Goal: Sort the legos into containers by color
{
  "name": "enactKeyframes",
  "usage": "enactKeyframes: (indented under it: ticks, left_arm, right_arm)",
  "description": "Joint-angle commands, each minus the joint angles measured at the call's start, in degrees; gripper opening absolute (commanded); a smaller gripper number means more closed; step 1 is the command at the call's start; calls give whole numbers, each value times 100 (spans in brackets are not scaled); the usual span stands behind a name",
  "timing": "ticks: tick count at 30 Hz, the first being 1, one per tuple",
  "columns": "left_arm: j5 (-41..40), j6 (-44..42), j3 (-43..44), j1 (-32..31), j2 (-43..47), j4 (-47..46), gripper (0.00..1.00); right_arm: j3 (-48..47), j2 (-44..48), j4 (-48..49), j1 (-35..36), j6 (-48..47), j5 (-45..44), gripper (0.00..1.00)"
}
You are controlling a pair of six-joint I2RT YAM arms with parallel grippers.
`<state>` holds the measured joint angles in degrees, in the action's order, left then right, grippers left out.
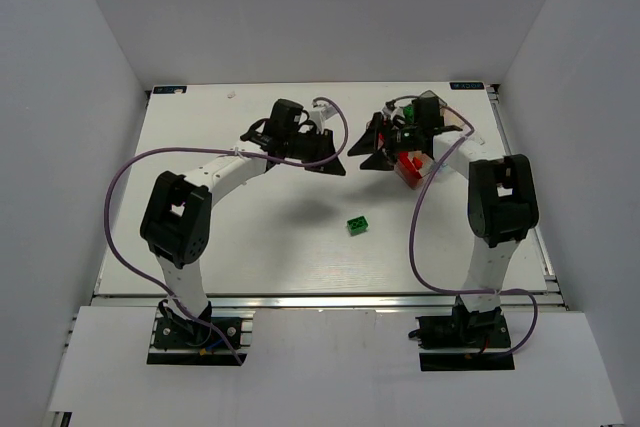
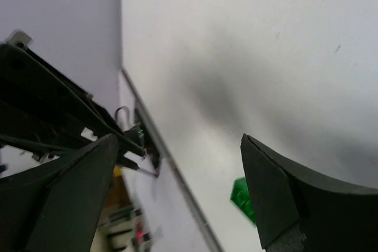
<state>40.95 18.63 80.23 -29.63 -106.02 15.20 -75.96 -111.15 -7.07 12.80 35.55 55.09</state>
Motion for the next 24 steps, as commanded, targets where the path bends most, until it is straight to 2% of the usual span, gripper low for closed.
enactKeyframes:
  ticks: [1, 2, 4, 5, 6, 8, 9, 12, 13, 14, 17, 24]
  left_arm:
    - [-192, -176, -129, 35, 231, 228, 23]
    - [-271, -106, -261, 97, 292, 264, 27]
    - [-603, -35, -367, 150, 406, 430, 34]
    - [-727, -53, -428, 150, 528, 527, 45]
    - [-850, -53, -481, 150, 590, 650, 50]
    - [-1010, 26, -604, 150, 774, 721, 62]
    - [-1062, 52, -744, 150, 836, 799, 65]
    - [-1098, 167, -1077, 150, 1064, 765, 70]
    - [-1098, 271, -1166, 150, 1118, 730, 72]
    - [-1115, 316, -1237, 150, 1223, 704, 78]
    - [-1256, 509, -1474, 150, 1364, 686, 79]
    - [-1440, 808, -1975, 150, 1803, 501, 79]
  right_arm:
    - [-979, -20, -1215, 65, -2012, -796, 89]
    - [-1086, -12, -1653, 82, -3044, -885, 89]
    - [-1166, 58, -2007, 83, -4094, -965, 89]
    - [-1010, 215, -2191, 48, -5074, -861, 89]
    - [-878, 339, -2315, 39, -5676, -407, 89]
    - [-544, 663, -2937, 21, -7229, -35, 89]
    - [-403, 778, -3715, 38, -9013, 219, 89]
    - [151, 1078, -4818, 118, -11483, 222, 89]
    - [239, 1139, -4891, 161, -11700, 195, 89]
    - [362, 1157, -4979, 170, -11876, 212, 89]
    - [677, 1271, -4875, 345, -12107, 108, 89]
    - [1786, 1833, -3048, 970, -11177, -525, 89]
